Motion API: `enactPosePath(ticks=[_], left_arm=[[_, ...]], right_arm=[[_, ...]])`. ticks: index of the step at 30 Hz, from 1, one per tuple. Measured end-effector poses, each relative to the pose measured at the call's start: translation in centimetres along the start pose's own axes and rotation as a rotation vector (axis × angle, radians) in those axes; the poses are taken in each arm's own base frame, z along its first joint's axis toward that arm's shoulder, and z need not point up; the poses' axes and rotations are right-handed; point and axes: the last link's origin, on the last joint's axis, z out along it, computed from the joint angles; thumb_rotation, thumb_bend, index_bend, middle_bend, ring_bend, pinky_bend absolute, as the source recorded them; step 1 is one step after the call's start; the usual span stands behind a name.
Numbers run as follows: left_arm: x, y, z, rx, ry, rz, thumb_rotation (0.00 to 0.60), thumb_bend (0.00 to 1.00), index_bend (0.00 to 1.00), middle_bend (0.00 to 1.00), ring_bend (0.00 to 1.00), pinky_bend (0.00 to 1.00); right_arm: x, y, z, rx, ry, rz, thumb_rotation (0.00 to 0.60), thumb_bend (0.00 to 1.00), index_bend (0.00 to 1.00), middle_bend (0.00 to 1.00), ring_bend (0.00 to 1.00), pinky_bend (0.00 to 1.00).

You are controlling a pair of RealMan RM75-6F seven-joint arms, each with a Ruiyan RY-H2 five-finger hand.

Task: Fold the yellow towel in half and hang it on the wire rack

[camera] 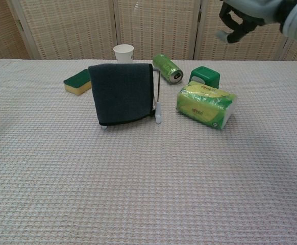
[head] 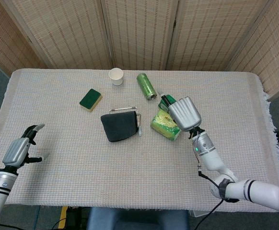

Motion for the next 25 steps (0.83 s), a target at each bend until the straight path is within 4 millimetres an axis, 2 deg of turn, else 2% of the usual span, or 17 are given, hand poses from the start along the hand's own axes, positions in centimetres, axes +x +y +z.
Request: enactPosePath(ticks=[3,6,9,14,16,20,25], left_arm=[[0.2,0.2,-0.5,0.002,0.038,0.039,0.600,0.28,0.06,0.13,0.07,0.41],[0.3,0.2,-1.2,0.011,0.076,0.075,0.600,0.28,0.06,0.13,0.07,0.39],[0.5,0.2,-2.3,0.027,0.109,0.103,0.600,0.28,0.06,0.13,0.07,0.38],[0.7,0.2,-4.1,0.050,0.146,0.127,0.600,0.28,0.06,0.13,0.07,0.36],[0.7,0.2,-4.9,0.058,0.163,0.135,0.600,0.28,0.06,0.13,0.07,0.36],[0.6,0.1,-6.8,0.073,0.192,0.162,0.600,0.28,0.06,0.13,0.07,0.34],[-0.2,0.3,-9.2,0.083,0.203,0.196,0.600,0.28,0.06,0.13,0.07,0.34]], right_arm=[[0.0,3.3,-4.2,-0.047,-0.050,0.001,0.600,0.44,0.05,0.75,0.84,0.95],[0.0,5.6,-8.1,-0.091,-0.087,0.030,0.600,0.44,0.06,0.70,0.77,0.88],[-0.1,7.5,-11.9,-0.141,-0.115,0.067,0.600,0.44,0.09,0.61,0.65,0.79],[-0.4,9.3,-17.1,-0.208,-0.161,0.136,0.600,0.44,0.10,0.38,0.35,0.52],[-0.5,9.9,-19.1,-0.233,-0.170,0.154,0.600,0.44,0.10,0.32,0.28,0.44],[-0.5,10.9,-22.6,-0.292,-0.172,0.178,0.600,0.44,0.10,0.28,0.24,0.39],[-0.5,11.5,-25.4,-0.326,-0.154,0.177,0.600,0.44,0.10,0.28,0.24,0.37]])
